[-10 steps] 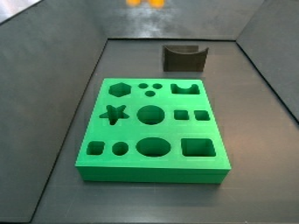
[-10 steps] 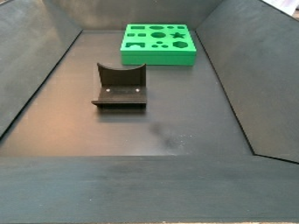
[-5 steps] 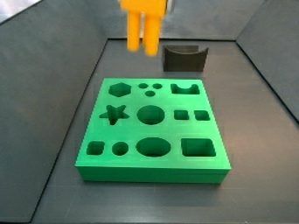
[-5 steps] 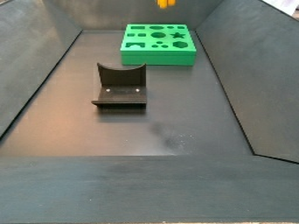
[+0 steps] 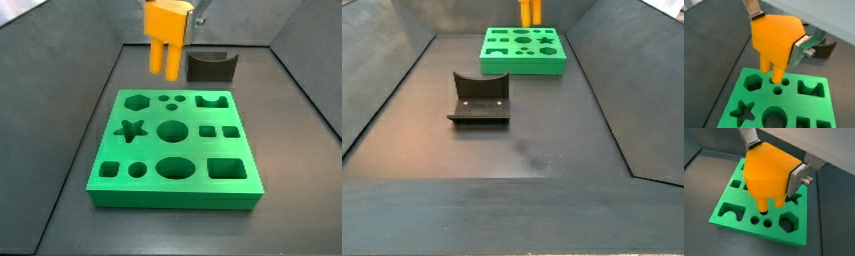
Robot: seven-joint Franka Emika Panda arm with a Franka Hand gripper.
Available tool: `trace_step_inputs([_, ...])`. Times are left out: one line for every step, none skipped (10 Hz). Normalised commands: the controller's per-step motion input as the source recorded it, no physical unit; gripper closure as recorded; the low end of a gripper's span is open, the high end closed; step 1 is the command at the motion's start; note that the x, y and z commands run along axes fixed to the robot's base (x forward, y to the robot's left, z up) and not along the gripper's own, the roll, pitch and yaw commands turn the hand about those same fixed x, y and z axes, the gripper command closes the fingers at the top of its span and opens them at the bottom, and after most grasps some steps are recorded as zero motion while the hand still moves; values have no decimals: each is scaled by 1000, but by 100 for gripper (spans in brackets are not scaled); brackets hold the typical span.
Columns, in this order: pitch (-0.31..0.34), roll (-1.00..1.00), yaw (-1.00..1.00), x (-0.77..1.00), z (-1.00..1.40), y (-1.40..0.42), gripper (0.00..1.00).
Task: Pick up the 3 prong object. Move up. Place the 3 prong object on the fixture. Regrasp the 3 prong object. Move to above the board. Insert the 3 prong object.
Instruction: Insert the 3 prong object.
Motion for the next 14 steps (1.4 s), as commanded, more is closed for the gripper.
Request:
trace_step_inputs([0,-130,-957,0,-220,-3,100])
trace_step_inputs([0,-94,-997,0,-354,0,100])
trace_step_inputs([41,-73,-966,0,-454,0,100])
trace_step_inputs([41,-3,-903,-63,-471,91,100])
trace_step_inputs([0,-139,-640,0,-369,243,100])
trace_step_inputs([-34,-337,-300,100,-289,386,100])
trace_step_inputs([-119,-470,-86,66,-197,429,100])
trace_step_inputs([-179,-500,-26,23,-77,377,100])
trace_step_inputs([-213,-267,0,-69,-229,51,100])
trace_step_inputs([-213,1,63,-214,-274,-217,100])
trace_step_inputs([-39,374,17,-80,-160,-406,100])
trace_step_inputs([0,463,0,0,-66,-314,100])
trace_step_inputs([53,329,0,131,-37,-103,100])
trace_step_inputs([119,260,-180,203,0,14,100])
